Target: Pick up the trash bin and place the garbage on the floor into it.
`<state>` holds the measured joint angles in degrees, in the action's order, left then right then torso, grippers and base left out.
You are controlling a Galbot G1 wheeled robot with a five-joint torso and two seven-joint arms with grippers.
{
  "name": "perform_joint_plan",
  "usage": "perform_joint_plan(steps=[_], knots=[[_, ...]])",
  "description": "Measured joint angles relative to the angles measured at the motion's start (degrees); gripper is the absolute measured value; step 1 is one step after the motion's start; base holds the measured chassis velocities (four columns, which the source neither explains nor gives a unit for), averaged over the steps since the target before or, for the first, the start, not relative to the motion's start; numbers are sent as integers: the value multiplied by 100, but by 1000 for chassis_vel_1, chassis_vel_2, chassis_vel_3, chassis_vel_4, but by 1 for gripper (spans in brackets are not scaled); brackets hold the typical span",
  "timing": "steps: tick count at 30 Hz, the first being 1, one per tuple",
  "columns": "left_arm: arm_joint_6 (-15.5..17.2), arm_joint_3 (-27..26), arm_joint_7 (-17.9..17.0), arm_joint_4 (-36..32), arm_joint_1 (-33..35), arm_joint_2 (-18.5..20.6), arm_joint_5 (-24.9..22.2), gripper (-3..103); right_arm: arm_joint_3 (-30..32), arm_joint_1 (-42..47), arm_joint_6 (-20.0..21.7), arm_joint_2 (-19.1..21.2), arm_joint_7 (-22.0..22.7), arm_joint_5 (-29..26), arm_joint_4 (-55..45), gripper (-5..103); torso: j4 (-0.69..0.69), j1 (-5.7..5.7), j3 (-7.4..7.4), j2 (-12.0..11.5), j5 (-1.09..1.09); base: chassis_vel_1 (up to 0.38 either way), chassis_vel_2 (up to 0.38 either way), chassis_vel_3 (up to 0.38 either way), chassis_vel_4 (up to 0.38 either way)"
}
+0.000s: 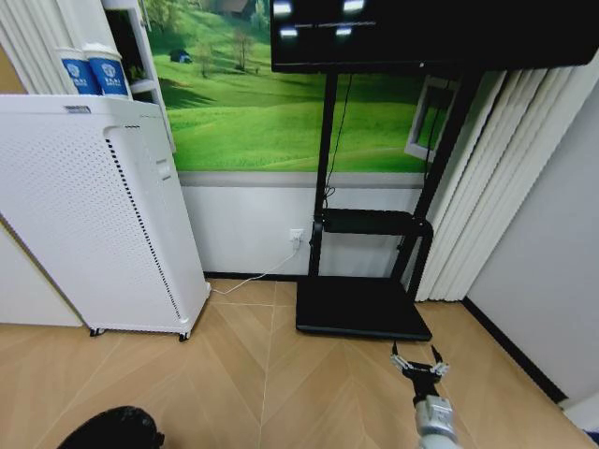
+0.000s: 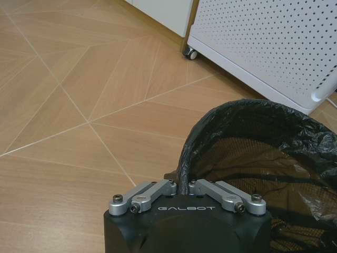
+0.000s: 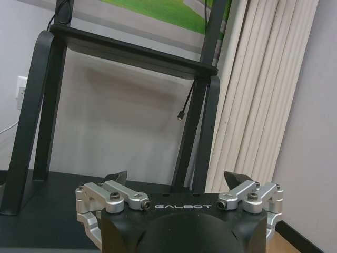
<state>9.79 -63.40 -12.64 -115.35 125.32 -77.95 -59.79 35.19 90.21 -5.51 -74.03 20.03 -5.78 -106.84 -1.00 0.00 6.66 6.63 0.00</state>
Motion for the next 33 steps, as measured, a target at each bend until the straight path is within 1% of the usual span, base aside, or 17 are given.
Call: perform_joint_plan(steps=[12,15,17,20,22,28,29,31,32,33], knots=[[3,6,-90,16,-1,-6,62,4,-23,-38,-47,-12,0,4,86,100,-1,0,0,0,0,0,0,0,0],[0,16,-110,165,-42,65,103,4,-20,-31,-107,-9,-1,4,144,100,0,0,0,0,0,0,0,0,0],[-20,51,-145,345,-186,129,202,4,-41,-28,-131,-24,-2,9,154,100,-1,0,0,0,-2,0,0,0,0],[-15,65,-176,374,-227,139,221,4,-64,-15,-141,-43,-2,16,157,100,-1,0,0,0,0,0,0,0,0],[41,109,-281,398,-273,140,241,4,-112,10,-147,-61,-1,36,161,100,-1,0,0,0,1,0,0,0,0],[59,213,-327,452,-282,111,307,4,-138,-20,-146,-51,9,42,151,100,0,0,0,0,1,0,0,0,0],[61,250,-359,463,-267,97,317,1,-138,-41,-143,-39,13,40,149,100,0,0,0,0,2,0,0,0,0],[90,270,-399,469,-261,86,316,3,-137,-56,-139,-31,15,37,148,100,1,0,0,0,0,0,0,0,0],[107,283,-477,466,-253,72,279,8,-149,-76,-136,-20,18,35,148,100,0,0,0,0,-5,0,0,0,0],[110,283,-515,445,-233,62,260,19,-171,-93,-131,-15,20,35,148,100,-2,0,0,0,0,0,0,0,0]])
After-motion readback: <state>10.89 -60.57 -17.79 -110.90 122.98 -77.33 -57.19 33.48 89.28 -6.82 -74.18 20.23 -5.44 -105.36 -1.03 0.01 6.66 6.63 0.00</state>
